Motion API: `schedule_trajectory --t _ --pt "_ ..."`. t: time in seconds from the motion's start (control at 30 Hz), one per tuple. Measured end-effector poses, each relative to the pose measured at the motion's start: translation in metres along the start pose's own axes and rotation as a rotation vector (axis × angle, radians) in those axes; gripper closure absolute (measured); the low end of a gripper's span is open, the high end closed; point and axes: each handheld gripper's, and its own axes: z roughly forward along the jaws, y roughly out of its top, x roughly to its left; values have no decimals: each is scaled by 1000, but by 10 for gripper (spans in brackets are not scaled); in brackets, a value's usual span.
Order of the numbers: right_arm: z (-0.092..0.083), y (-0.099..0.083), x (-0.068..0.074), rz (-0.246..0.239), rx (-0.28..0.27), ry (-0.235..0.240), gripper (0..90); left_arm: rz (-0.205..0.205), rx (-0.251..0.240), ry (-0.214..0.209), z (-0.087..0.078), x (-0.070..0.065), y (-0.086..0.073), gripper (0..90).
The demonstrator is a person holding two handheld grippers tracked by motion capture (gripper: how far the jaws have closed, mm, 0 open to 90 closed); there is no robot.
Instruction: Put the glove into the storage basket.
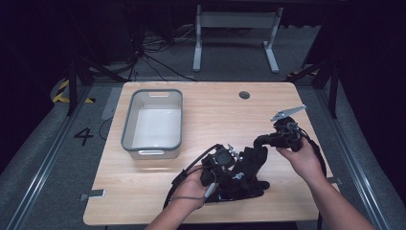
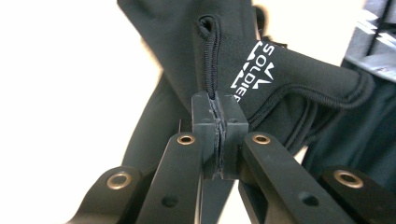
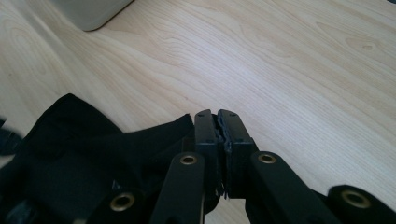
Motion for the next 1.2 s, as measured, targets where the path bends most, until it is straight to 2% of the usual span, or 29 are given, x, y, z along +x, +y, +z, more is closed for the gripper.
schedule_trajectory --t 0.2,0.3,0.43,0.47,0.6,0.7,0.77,0.8,0.87,0.93,1.03,1.1,1.13,1.2 --pt "-7 -13 10 3 -33 29 878 1 14 21 -6 12 -11 882" --pt "-7 -19 15 13 -47 52 879 20 21 25 -10 17 -15 881" --pt "-5 -25 28 -9 -52 66 879 13 41 38 -12 22 -17 879" --pt "-4 -27 32 -20 -48 69 878 23 53 49 -11 21 -17 879" --pt "-2 -34 40 -41 -31 77 900 31 81 47 -9 22 -19 876" --pt "1 -41 43 -36 -11 95 900 31 95 29 -6 25 -21 874" --pt "4 -46 44 -42 17 88 900 42 110 18 -3 25 -21 871" --pt "6 -49 44 -42 25 82 900 48 107 11 -2 25 -21 888" --pt "8 -53 40 -31 36 88 900 57 116 -29 -1 24 -21 889" --pt "9 -54 36 -22 37 86 900 55 121 -40 0 23 -22 885" --pt "10 -53 34 -18 36 90 900 40 115 -65 0 23 -21 813" --pt "12 -50 34 -31 38 97 897 23 87 -78 -1 22 -21 713" --pt "14 -48 34 -33 40 95 894 7 71 -97 -2 22 -21 703" --pt "20 -43 33 -50 40 99 859 -34 20 -113 -4 21 -21 624"
